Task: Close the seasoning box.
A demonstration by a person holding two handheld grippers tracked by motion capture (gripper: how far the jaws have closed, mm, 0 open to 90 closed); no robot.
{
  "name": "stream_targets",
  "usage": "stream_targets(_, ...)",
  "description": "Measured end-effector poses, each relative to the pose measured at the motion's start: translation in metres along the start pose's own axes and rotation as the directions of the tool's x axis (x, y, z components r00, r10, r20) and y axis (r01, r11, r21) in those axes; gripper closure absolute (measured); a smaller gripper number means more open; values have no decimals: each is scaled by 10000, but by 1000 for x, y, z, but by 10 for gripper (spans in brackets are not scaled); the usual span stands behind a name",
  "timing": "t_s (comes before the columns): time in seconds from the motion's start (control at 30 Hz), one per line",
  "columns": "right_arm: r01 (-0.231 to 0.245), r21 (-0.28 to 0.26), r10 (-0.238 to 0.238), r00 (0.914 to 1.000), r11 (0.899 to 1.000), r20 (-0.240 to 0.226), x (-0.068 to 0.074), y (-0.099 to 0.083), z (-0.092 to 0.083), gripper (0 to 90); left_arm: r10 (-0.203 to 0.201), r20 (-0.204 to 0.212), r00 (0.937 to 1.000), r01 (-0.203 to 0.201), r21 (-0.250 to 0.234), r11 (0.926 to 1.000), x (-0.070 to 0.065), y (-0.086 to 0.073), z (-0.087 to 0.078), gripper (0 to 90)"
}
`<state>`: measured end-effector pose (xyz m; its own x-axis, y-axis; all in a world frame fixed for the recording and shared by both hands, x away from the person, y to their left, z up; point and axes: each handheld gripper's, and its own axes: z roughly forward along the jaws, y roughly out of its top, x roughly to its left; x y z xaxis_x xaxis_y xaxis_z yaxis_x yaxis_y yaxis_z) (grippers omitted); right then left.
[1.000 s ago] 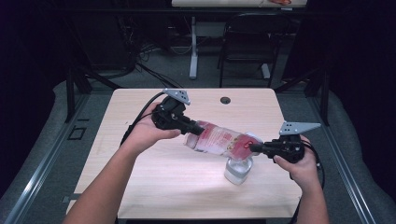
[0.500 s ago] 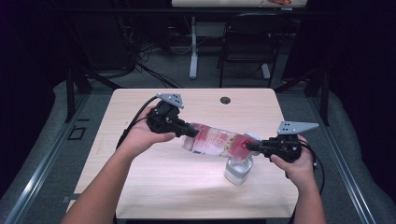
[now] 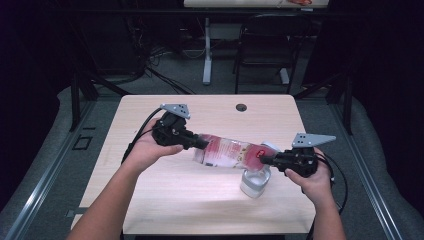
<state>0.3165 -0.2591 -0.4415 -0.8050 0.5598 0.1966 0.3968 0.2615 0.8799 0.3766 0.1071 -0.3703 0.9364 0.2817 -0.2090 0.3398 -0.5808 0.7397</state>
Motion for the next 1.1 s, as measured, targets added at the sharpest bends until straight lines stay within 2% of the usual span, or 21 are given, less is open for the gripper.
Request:
stream_targets(0.07,11,43,-11,10000,10000,-9,0,-2,1,826,-26,1,10000,26,-30,10000,1,-1,0,796)
stream_targets(0.1,-37,-10,37,10000,10000,-49,-1,-4,1,826,-13,-255,9997,15,75,10000,1,-1,0,794)
stream_targets(0.13,-52,-6,52,10000,10000,-79,-1,-5,1,826,10,-257,9997,-8,77,10000,1,-2,0,793)
stream_targets(0.17,-57,-2,57,10000,10000,-64,-2,-5,2,826,-28,-18,10000,28,-68,10000,2,-3,1,792)
stream_targets(0.23,-115,-58,114,9999,9999,-97,-2,-8,3,825,-42,-212,9998,41,-11,10000,2,-5,1,789)
stream_targets(0.27,-128,-50,127,9998,9999,-120,-2,-9,3,825,-76,-13,10000,76,-94,9999,4,-6,1,788)
stream_targets(0.3,-149,-57,148,9998,9999,-156,-3,-10,4,826,-100,1,9999,100,-119,9999,4,-7,1,786)
stream_targets(0.33,-125,1,125,9997,9999,-196,-3,-11,5,825,-89,-205,9998,88,-63,9999,3,-7,1,785)
stream_targets(0.4,-215,-5,215,9995,9998,-228,-3,-13,6,826,-141,-9,9999,140,-198,9997,4,-10,1,783)
stream_targets(0.47,-262,77,264,9993,9996,-266,-5,-16,7,825,-148,-20,9999,148,-142,9998,6,-13,1,781)
stream_targets(0.5,-295,104,298,9992,9995,-266,-5,-17,7,824,-187,-41,9998,186,-118,9998,6,-14,1,779)
stream_targets(0.53,-304,114,308,9990,9995,-322,-6,-17,7,824,-204,-260,9995,203,-43,9998,5,-15,1,777)
stream_targets(0.57,-317,111,321,9987,9994,-390,-6,-18,8,825,-169,-73,9998,168,-69,9998,7,-16,1,775)
stream_targets(0.6,-314,137,319,9986,9994,-428,-6,-18,8,825,-156,-132,9998,155,-77,9999,7,-17,0,774)
stream_targets(0.67,-303,113,309,9982,9995,-523,-7,-20,9,827,-220,70,9997,221,-173,9996,8,-20,1,773)
stream_targets(0.73,-363,35,365,9976,9993,-590,-8,-21,9,827,-243,32,9997,244,-155,9996,9,-21,1,771)
stream_targets(0.77,-387,53,390,9973,9992,-629,-8,-21,9,827,-284,-121,9995,283,-120,9995,9,-22,1,770)
stream_targets(0.83,-392,113,399,9966,9992,-718,-9,-22,10,824,-308,16,9995,308,-137,9994,11,-24,1,767)
stream_targets(0.87,-409,100,415,9962,9991,-767,-10,-23,10,824,-332,-102,9994,331,-127,9994,11,-25,1,766)
stream_targets(0.9,-472,45,474,9957,9989,-795,-10,-24,10,825,-366,67,9993,367,-170,9992,13,-26,2,764)
stream_targets(1.1,-391,-25,387,9957,9992,-844,-10,-23,9,853,-377,103,9992,378,-103,9992,14,-32,4,761)
